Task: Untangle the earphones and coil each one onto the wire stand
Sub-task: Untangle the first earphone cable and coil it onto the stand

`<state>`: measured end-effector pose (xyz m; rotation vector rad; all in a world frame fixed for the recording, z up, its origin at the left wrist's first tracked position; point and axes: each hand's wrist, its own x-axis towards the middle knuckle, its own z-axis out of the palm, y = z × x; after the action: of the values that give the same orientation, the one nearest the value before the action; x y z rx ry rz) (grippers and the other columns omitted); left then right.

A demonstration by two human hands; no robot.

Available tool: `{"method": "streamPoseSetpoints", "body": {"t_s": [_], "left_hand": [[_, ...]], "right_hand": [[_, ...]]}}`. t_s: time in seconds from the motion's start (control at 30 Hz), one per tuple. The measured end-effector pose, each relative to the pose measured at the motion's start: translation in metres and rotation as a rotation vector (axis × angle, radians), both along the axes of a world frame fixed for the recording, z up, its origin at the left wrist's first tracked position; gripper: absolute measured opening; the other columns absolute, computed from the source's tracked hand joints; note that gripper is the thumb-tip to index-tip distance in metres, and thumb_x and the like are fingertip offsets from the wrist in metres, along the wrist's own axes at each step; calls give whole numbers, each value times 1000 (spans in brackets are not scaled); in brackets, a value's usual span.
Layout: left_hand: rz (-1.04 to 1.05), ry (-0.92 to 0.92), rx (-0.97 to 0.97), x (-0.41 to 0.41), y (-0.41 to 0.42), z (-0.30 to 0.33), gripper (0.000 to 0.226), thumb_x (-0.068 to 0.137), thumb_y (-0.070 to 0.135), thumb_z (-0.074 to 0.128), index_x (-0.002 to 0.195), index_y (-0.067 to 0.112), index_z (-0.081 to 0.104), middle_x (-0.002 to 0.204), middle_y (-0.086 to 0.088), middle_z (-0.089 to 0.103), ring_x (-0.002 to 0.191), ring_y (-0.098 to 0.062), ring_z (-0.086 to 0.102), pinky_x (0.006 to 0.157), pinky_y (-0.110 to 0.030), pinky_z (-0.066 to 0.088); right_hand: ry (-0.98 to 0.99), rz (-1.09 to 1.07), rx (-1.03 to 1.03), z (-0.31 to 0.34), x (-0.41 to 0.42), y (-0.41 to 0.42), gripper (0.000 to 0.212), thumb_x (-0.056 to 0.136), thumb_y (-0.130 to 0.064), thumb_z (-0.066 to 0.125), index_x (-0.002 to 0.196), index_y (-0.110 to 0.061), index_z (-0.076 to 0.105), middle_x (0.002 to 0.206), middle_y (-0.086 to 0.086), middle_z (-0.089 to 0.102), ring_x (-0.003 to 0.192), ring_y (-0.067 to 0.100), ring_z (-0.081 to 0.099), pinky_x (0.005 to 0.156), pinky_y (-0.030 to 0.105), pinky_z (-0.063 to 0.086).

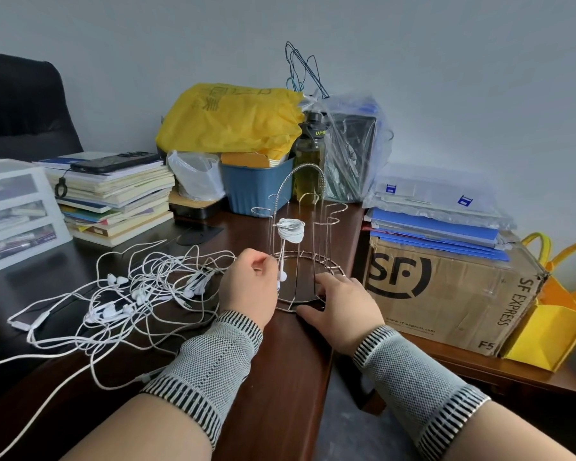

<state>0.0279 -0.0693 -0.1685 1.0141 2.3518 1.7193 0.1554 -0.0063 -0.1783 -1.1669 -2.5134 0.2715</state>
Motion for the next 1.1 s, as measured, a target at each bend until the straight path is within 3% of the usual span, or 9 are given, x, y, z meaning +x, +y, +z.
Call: {"method": "streamPoseSetpoints", "body": {"t_s": [0.1,0.23,0.37,0.53,0.7,0.83,1.0,1.1], "left_hand": [[-43,-48,42,-1,2,-2,23,92,35,55,79,19,64,64,6,66,71,-17,65,70,-32,52],[-69,-68,30,-4,4,-8,10,85,30,66,82,22,69,70,8,71,74,-10,68,79,-32,55],[-49,-56,24,-5,4,-7,8,86,28,67,84,21,71,73,7,70,76,-11,66,74,-28,52],[-45,-49,28,-7,3,-5,8,85,27,67,82,22,73,80,5,70,78,-11,63,70,-25,49],[-81,-160,47,-5,1,-4,10,82,17,63,74,17,70,58,4,66,53,-5,56,54,-21,42],[-16,-133,25,-8,3,-5,8,84,19,62,80,17,69,74,4,68,71,-15,61,63,-23,40],[-83,-108,-63,-5,4,-8,8,85,19,62,89,17,69,71,5,67,74,-18,64,69,-30,50],[-61,-92,-64,-5,5,-7,10,87,19,62,95,19,67,80,11,63,79,-14,60,73,-27,45]], "right_hand": [[-44,-7,86,-3,-5,-6,58,87,-58,52,131,-21,47,126,0,55,121,22,46,105,38,38],[-67,29,151,-5,-6,-11,49,92,-53,45,126,-19,51,122,1,57,117,23,48,104,35,37],[-94,110,206,-1,-5,-16,35,95,-38,40,117,-15,53,115,4,58,110,23,50,100,29,35],[-109,141,210,1,-6,-15,38,96,-39,40,124,-17,53,116,2,58,110,23,50,99,28,35],[-101,150,197,0,-6,-16,39,97,-41,42,127,-17,52,117,2,57,113,21,49,100,27,33],[-82,146,189,1,-6,-17,39,97,-41,42,126,-16,53,117,2,56,114,21,48,100,27,32],[-72,159,206,2,-6,-18,37,95,-32,42,124,-14,55,115,3,58,112,20,50,100,25,32],[-75,178,225,2,-7,-17,33,96,-29,41,120,-13,56,112,3,60,107,20,52,99,24,30]]}}
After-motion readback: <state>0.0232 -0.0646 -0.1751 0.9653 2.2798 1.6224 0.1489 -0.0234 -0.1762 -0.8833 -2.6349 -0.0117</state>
